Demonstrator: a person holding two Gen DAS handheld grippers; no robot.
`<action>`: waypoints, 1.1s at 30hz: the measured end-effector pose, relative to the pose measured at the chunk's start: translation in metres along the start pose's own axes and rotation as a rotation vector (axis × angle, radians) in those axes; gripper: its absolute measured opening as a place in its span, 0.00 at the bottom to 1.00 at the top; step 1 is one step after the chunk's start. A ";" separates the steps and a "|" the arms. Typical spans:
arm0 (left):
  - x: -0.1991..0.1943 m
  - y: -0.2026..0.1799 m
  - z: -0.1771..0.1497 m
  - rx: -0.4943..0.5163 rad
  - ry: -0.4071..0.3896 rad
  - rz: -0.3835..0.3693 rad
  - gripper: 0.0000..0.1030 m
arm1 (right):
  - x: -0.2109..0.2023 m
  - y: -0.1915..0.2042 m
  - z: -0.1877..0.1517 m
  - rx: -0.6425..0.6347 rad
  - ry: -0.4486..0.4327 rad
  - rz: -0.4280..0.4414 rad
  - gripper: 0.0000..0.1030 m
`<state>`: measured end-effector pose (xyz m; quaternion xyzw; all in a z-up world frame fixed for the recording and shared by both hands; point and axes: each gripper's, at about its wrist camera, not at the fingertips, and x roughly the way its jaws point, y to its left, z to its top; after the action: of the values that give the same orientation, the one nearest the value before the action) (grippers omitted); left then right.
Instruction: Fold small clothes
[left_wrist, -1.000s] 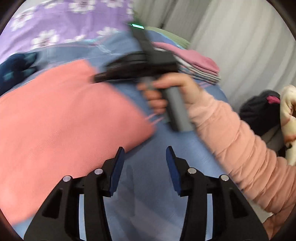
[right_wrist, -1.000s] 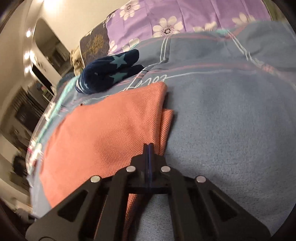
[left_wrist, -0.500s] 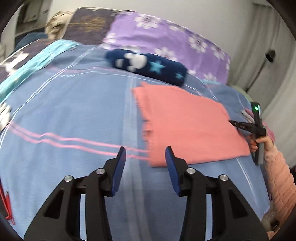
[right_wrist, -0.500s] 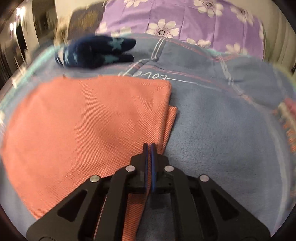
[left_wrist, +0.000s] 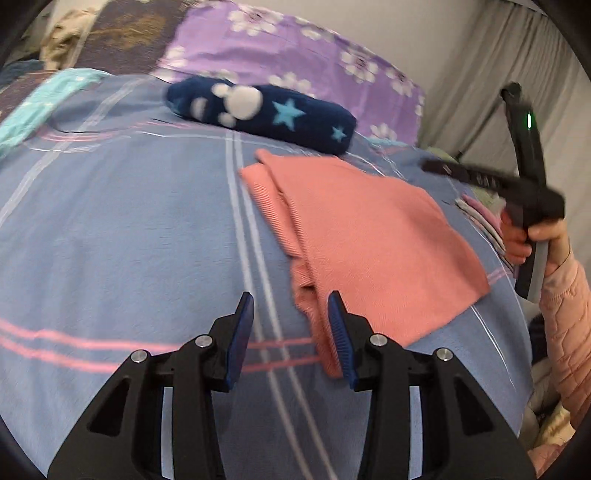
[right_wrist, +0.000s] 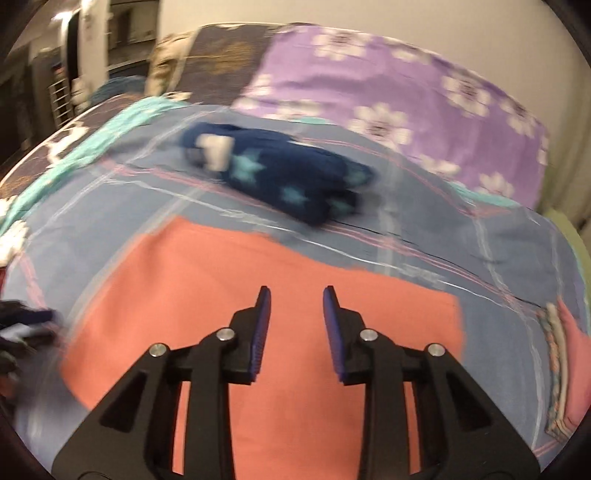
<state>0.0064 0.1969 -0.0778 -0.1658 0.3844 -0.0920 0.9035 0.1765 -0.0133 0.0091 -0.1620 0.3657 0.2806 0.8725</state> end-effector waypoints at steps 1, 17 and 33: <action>0.006 0.000 0.001 0.004 0.018 -0.014 0.41 | 0.006 0.013 0.007 -0.009 0.013 0.021 0.26; 0.022 0.013 -0.006 -0.055 0.052 -0.230 0.39 | 0.085 0.123 0.045 -0.186 0.140 0.058 0.32; 0.012 0.028 -0.005 -0.230 -0.033 -0.275 0.41 | 0.102 0.163 0.052 -0.313 0.130 0.070 0.13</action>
<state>0.0122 0.2181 -0.0995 -0.3204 0.3512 -0.1673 0.8637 0.1651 0.1787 -0.0423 -0.3011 0.3786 0.3531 0.8008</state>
